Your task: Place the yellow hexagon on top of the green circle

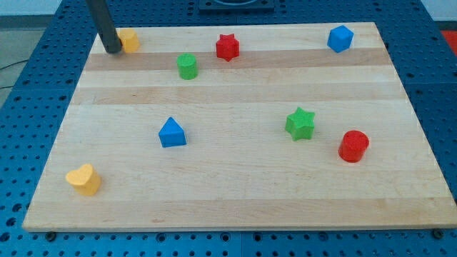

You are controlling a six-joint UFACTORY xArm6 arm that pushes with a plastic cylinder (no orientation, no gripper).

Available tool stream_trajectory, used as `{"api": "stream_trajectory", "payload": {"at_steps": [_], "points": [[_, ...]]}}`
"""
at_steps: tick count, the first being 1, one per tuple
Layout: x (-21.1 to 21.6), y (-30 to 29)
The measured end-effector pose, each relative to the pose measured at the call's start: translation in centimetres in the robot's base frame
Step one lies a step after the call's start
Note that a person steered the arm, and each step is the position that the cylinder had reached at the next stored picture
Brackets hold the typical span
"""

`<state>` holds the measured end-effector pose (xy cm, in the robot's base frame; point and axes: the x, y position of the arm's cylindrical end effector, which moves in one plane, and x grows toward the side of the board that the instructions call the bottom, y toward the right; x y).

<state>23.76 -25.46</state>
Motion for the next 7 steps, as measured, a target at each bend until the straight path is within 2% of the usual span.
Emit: {"api": "stream_trajectory", "payload": {"at_steps": [1, 2, 3, 4, 6, 7], "points": [[-1.3, 3.8], [-4.6, -0.9], [-4.7, -0.5], [-4.5, 4.2], [1.5, 12.4], [-3.8, 7.0]]}}
